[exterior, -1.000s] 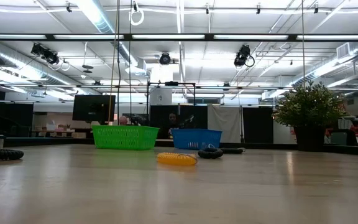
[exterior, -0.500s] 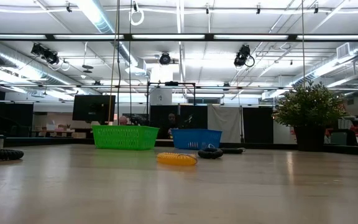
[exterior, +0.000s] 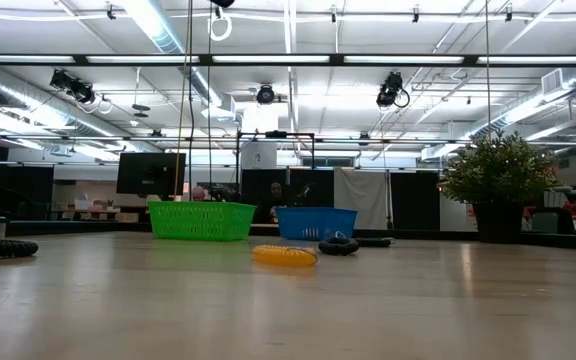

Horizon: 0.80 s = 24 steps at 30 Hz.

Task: Sort spring keychains into baskets
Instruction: Put the black spring keychain into the green basket

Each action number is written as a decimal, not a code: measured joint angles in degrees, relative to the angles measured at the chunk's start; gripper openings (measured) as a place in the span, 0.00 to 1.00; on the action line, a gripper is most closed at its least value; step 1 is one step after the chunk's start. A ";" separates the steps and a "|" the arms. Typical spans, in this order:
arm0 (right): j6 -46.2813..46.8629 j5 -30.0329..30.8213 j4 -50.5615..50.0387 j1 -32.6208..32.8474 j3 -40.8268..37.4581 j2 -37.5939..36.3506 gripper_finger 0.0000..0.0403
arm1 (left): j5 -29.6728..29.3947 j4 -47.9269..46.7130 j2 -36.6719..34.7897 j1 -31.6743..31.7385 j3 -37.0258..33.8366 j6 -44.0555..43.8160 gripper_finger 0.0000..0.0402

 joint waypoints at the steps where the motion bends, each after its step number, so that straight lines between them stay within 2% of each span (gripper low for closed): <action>1: 0.35 -0.01 -0.22 0.00 0.00 0.00 0.26 | 0.68 0.81 -0.01 0.69 0.00 -0.91 0.04; 8: 0.43 0.00 -0.78 0.00 0.00 0.00 0.26 | 9.25 -3.15 0.13 7.76 0.03 -6.54 0.04; 16: 0.41 -0.02 -0.77 0.00 0.00 0.00 0.26 | 22.41 -17.02 4.68 16.09 0.04 -11.93 0.04; 24: 0.40 -0.02 -0.76 -0.02 0.00 0.00 0.26 | 28.06 -27.09 13.52 19.57 0.04 -15.69 0.04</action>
